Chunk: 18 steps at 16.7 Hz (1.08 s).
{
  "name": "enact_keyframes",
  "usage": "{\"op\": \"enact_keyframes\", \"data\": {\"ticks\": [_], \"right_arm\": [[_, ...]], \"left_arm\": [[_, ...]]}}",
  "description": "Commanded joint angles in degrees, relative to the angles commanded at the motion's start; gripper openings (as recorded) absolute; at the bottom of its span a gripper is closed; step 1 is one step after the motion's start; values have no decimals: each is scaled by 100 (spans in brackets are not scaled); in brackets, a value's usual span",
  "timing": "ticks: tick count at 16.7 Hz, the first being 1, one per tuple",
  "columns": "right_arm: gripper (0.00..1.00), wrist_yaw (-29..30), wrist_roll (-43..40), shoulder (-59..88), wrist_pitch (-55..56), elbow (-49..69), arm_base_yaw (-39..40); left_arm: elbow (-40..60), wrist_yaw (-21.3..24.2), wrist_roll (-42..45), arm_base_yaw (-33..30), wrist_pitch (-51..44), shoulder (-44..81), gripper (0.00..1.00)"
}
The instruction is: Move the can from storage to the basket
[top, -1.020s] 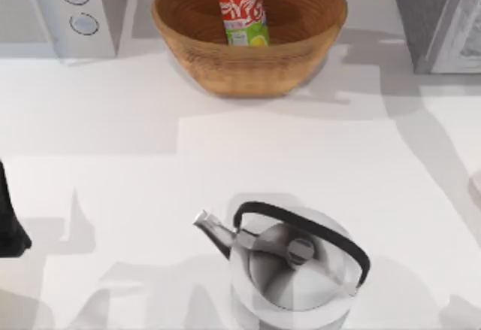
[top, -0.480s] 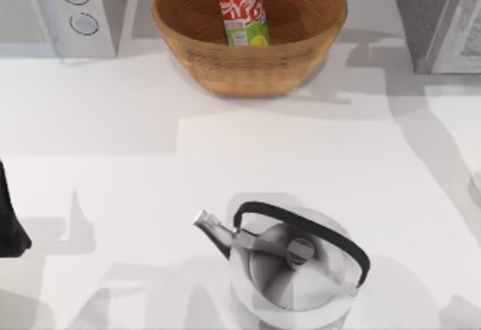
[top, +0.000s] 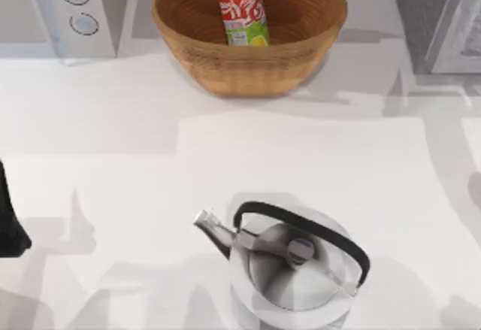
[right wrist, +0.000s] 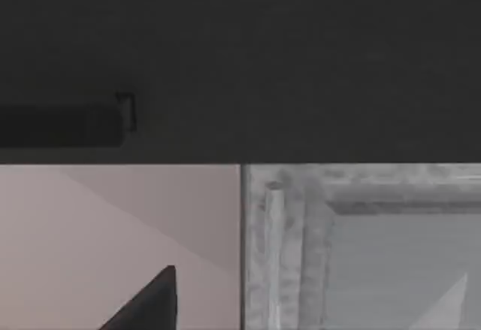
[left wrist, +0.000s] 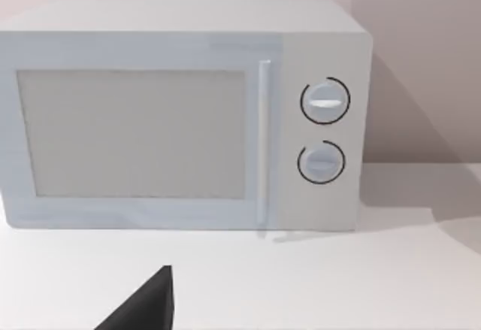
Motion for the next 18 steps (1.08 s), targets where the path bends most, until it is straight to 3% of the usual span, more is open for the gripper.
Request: {"op": "enact_keyframes", "data": {"ticks": [11, 14, 18], "right_arm": [[100, -1228, -26, -4374, 1240, -5914, -1079], [100, -1449, -31, -5155, 1468, -6793, -1275], [100, -1544, -36, -5478, 1560, -7125, -1356]], "left_arm": [[0, 0, 0, 0, 0, 0, 100], [0, 0, 0, 0, 0, 0, 100], [0, 0, 0, 0, 0, 0, 100]]}}
